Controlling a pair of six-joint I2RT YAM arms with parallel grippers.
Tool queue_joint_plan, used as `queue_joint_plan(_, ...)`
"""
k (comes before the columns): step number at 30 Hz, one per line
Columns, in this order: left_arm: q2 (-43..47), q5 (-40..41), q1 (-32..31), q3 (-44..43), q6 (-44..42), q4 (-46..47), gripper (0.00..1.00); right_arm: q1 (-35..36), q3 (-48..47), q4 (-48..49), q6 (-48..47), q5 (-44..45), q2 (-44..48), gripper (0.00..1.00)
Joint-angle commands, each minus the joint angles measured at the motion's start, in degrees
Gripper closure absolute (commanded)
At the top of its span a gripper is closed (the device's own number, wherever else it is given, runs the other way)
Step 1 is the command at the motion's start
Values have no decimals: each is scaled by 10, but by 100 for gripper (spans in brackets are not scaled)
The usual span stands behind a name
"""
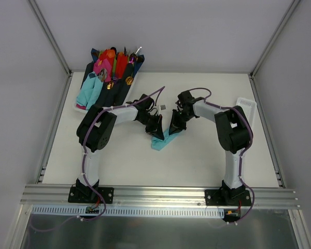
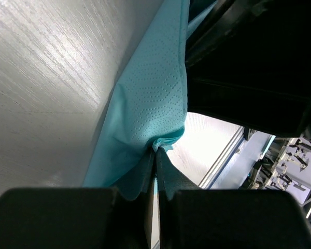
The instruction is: Place the utensils on the paper napkin and roll it up
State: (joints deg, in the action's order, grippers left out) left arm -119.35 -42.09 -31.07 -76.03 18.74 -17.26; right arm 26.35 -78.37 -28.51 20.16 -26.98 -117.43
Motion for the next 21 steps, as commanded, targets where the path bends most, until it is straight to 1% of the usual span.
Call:
queue_joint_plan(1,-42,117,8,12,-29,-16,100,-9,1,-37,-21,5,47,87)
queue_joint_plan(5,-42,119,8,12,-31,-17,100,-19,1,-36,-31,-14,59,85)
queue_joint_plan(9,-42,118,9,13,-34,-19,100,-28,5,-37,-43,-15,66,85)
queue_joint_plan(21,-29,101,8,7,-39,-23,100,-35,23,-34,-57,3,19,89)
